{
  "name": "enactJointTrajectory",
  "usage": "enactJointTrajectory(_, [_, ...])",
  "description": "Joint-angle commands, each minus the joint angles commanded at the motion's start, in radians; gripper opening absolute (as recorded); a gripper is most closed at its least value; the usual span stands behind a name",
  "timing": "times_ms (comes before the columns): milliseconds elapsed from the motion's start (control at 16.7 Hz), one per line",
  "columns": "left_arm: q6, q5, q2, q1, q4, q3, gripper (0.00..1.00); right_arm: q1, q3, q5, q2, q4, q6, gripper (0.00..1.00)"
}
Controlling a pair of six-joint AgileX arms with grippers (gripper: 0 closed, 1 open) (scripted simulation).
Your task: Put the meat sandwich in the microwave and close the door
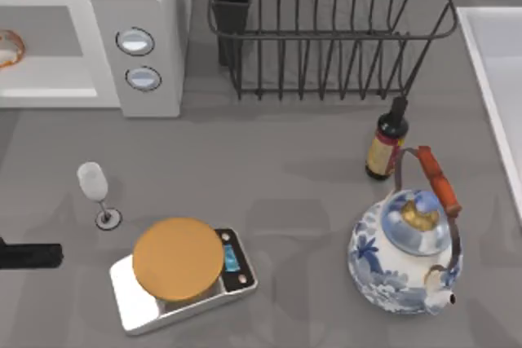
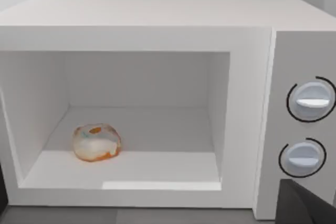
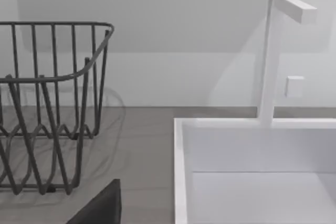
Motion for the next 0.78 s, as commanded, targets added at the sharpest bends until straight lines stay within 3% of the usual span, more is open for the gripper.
enactJointTrajectory(360, [0.002,-0.143,0.162,-0.143,0.149,0.013,0.00,0.000,0.000,0.000,0.000,0.000,0.000,1.00])
enactJointTrajectory(780, [0.001,-0.111,0.135,-0.111,0.113,0.020,0.00,0.000,0.000,0.000,0.000,0.000,0.000,1.00])
